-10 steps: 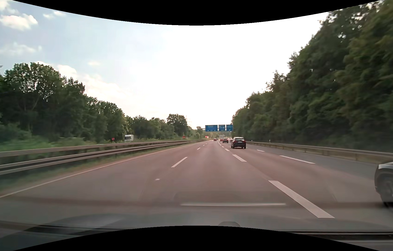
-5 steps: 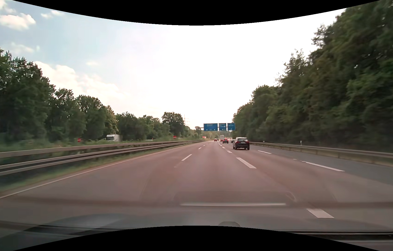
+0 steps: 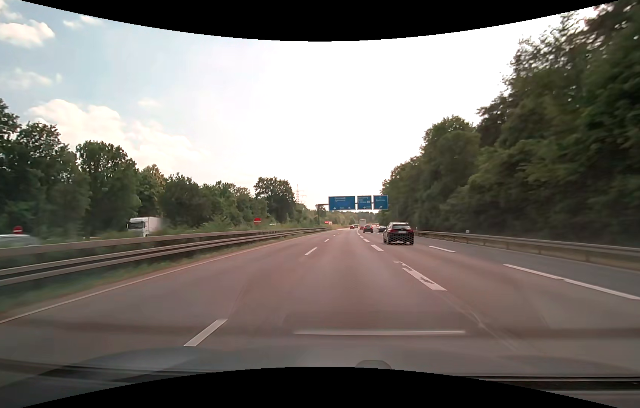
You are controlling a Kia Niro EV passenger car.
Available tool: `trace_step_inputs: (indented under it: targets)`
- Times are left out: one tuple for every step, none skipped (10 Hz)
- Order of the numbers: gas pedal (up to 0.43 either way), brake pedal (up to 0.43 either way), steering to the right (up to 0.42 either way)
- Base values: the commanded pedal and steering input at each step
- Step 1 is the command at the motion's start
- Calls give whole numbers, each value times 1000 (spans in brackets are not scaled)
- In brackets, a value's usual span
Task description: Follow the waypoints while adhering to traffic rules and regulations
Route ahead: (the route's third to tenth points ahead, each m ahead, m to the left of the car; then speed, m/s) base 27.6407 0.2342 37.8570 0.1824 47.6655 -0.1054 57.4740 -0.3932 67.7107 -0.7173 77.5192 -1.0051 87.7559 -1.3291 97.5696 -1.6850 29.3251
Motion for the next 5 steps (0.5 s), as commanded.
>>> trace_step_inputs:
  targets:
    - [130,0,-1]
    - [130,0,-1]
    - [130,0,-1]
    - [130,0,0]
    - [130,0,0]
